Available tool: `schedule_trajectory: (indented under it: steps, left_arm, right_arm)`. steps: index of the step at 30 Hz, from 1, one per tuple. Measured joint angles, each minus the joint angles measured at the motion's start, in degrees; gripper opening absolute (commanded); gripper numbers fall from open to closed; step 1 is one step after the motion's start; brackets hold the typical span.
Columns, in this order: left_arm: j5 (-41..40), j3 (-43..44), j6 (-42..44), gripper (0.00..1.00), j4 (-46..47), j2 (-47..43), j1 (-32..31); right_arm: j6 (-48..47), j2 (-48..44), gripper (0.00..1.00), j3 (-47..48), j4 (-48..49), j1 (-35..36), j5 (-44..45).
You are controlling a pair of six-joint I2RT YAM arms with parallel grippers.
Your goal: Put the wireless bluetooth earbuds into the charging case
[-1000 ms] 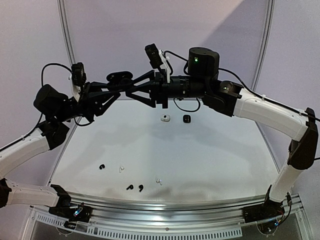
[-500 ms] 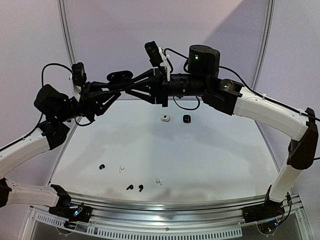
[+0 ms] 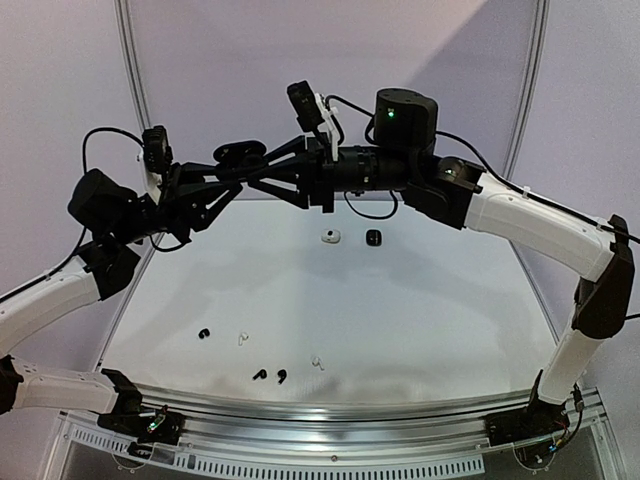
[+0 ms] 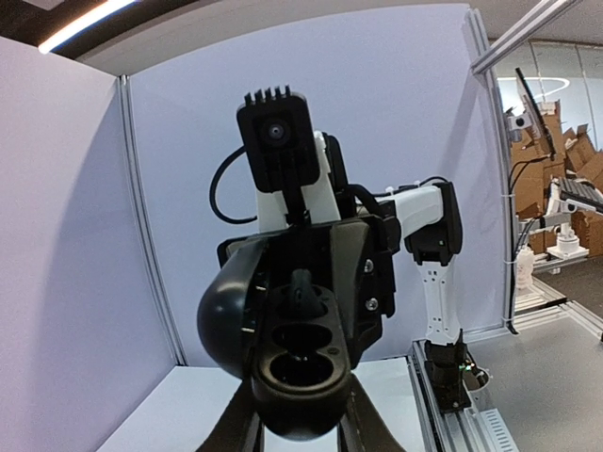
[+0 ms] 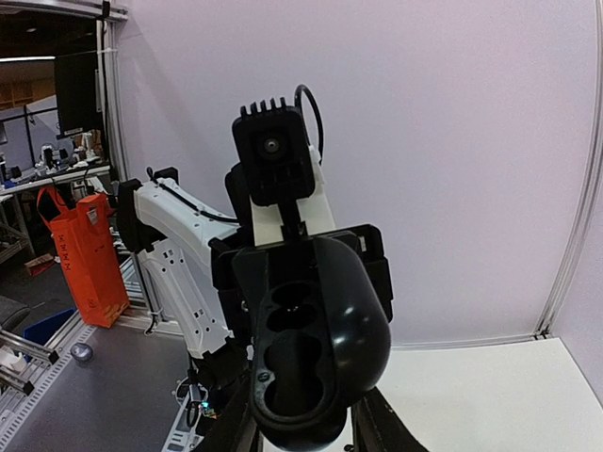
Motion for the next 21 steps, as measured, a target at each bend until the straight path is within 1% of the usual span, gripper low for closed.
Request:
schedule_trajectory:
  steps: [3, 7, 14, 17, 19, 20, 21]
  left_arm:
    - [-0.09, 0.00, 0.31, 0.00, -0.02, 0.02, -0.11]
    - [-0.31, 0.00, 0.81, 0.00, -0.02, 0.02, -0.13]
    - [-0.46, 0.00, 1.14, 0.00, -0.02, 0.02, -0.17]
    - [-0.46, 0.00, 1.16, 0.00, -0.02, 0.02, -0.17]
    - [-0.46, 0.00, 1.18, 0.00, -0.04, 0.02, -0.20]
    - [-0.46, 0.00, 1.18, 0.00, -0.07, 0.02, -0.20]
    - [-0.48, 0.00, 1.18, 0.00, -0.07, 0.02, -0.20]
  right_arm:
    - [0.15, 0.46, 0.32, 0.00, -0.07, -0.02, -0.17]
    - [0.24, 0.74, 0.27, 0.20, -0.61, 0.00, -0.35]
    - [0.39, 0.85, 0.29, 0.81, -1.46, 0.04, -0.37]
    - [0.39, 0.85, 0.28, 0.83, -1.51, 0.04, -0.37]
    - [0.37, 0.85, 0.24, 0.83, -1.57, 0.04, -0.39]
    - [0.35, 0.85, 0.24, 0.83, -1.64, 0.04, -0.42]
    - [0.17, 0.85, 0.25, 0.83, -1.68, 0.04, -0.42]
